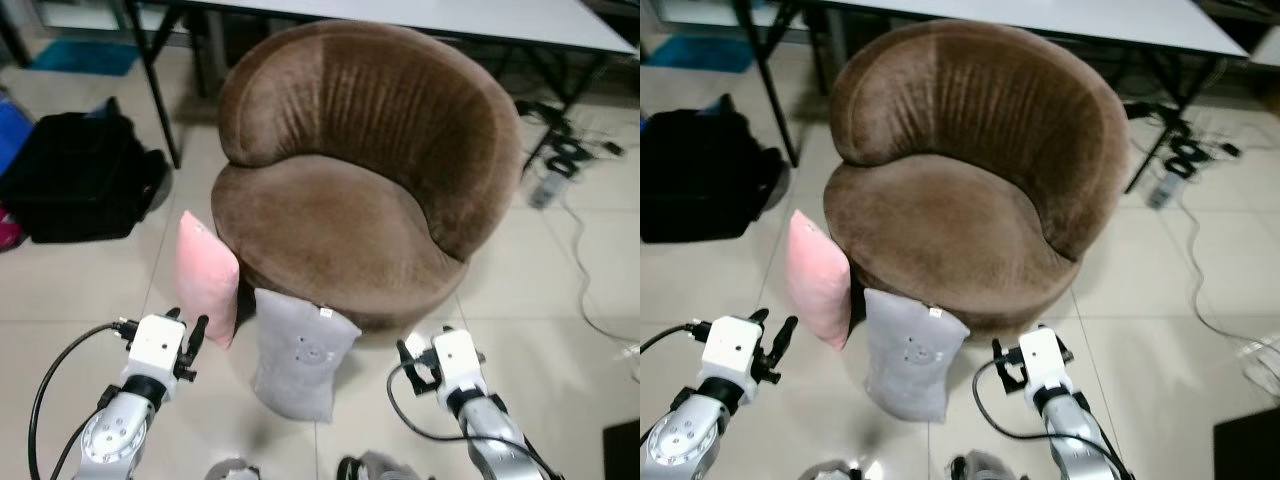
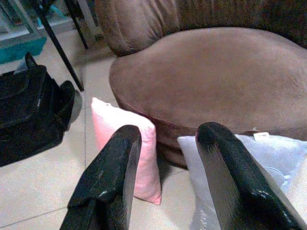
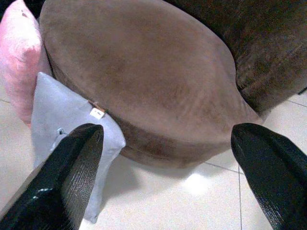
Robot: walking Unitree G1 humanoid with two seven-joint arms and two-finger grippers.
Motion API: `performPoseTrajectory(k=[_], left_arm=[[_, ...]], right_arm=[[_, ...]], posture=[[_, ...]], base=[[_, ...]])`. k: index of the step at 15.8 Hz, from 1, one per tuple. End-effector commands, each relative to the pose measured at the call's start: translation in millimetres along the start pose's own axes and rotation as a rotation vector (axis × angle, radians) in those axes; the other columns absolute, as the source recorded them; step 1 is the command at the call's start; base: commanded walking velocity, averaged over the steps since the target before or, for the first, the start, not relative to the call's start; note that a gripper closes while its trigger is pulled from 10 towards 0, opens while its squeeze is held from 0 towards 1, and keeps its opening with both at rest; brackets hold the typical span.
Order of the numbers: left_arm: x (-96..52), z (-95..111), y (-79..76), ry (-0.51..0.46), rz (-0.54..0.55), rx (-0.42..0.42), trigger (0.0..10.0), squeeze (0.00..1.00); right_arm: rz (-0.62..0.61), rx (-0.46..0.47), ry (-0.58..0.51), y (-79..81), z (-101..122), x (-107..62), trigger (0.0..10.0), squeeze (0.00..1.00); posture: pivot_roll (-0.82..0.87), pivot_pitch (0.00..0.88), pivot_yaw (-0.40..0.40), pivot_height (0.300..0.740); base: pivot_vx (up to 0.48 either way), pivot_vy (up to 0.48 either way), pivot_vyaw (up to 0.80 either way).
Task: Move the pillow to the sofa from floor
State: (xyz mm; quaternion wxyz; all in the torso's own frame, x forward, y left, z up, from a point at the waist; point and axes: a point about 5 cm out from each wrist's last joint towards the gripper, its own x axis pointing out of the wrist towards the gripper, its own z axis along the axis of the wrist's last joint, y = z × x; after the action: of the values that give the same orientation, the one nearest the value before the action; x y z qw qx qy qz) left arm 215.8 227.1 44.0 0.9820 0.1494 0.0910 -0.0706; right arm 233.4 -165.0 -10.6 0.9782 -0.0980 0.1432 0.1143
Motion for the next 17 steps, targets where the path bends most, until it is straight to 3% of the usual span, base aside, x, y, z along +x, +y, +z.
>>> performPoseTrajectory(k=[1, 5, 6, 7, 8, 11, 13, 17], left_arm=[[0.6, -0.5, -5.4, 0.0, -0.013, 0.004, 10.0, 0.0], [0.3, -0.6, -4.8, -0.007, 0.0, 0.004, 10.0, 0.0], [-0.2, 0.5, -3.7, -0.014, 0.007, 0.026, 10.0, 0.0], [-0.6, 0.7, -3.1, -0.01, 0.008, 0.039, 10.0, 0.0], [-1.0, 0.7, -2.1, 0.001, 0.009, 0.064, 10.0, 0.0], [-2.5, 0.3, 0.6, 0.026, 0.033, 0.107, 10.0, 0.0], [39.8, 8.3, -45.4, 0.022, -0.012, 0.063, 10.0, 1.0], [45.2, 12.1, -52.1, 0.017, -0.009, 0.052, 10.0, 1.0]], right_arm=[[-0.022, 0.0, 0.032, -7.3, -10.2, -6.1, 10.0, 0.23], [-0.015, -0.003, 0.071, -8.3, -20.5, -6.9, 10.0, 0.23], [-0.022, 0.0, 0.098, -9.8, -25.7, -7.0, 10.0, 0.15], [-0.023, 0.001, 0.111, -10.2, -28.3, -7.2, 10.0, 0.14], [-0.026, 0.003, 0.132, -10.7, -31.5, -7.4, 10.0, 0.02], [-0.033, 0.016, 0.196, -11.4, -40.2, -8.9, 10.0, 0.0], [-0.034, 0.015, 0.217, -11.4, -43.8, -10.1, 10.0, 0.0], [-0.04, 0.019, 0.275, -7.6, -56.5, -19.0, 10.0, 0.0]], posture=[[0.07, 0.161, -0.07, 0.74], [0.08, 0.16, -0.072, 0.74], [0.08, 0.163, -0.074, 0.74], [0.08, 0.163, -0.072, 0.74], [0.08, 0.164, -0.072, 0.74], [0.08, 0.164, -0.072, 0.74], [0.08, 0.168, -0.069, 0.74], [0.07, 0.171, -0.068, 0.74]], base=[[0.322, -0.352, 0.0], [0.324, -0.35, 0.0], [0.0, 0.0, 0.0], [0.0, 0.0, 0.0], [0.0, 0.0, 0.0], [0.0, 0.0, 0.0], [0.0, 0.0, 0.0], [0.0, 0.0, 0.0]])
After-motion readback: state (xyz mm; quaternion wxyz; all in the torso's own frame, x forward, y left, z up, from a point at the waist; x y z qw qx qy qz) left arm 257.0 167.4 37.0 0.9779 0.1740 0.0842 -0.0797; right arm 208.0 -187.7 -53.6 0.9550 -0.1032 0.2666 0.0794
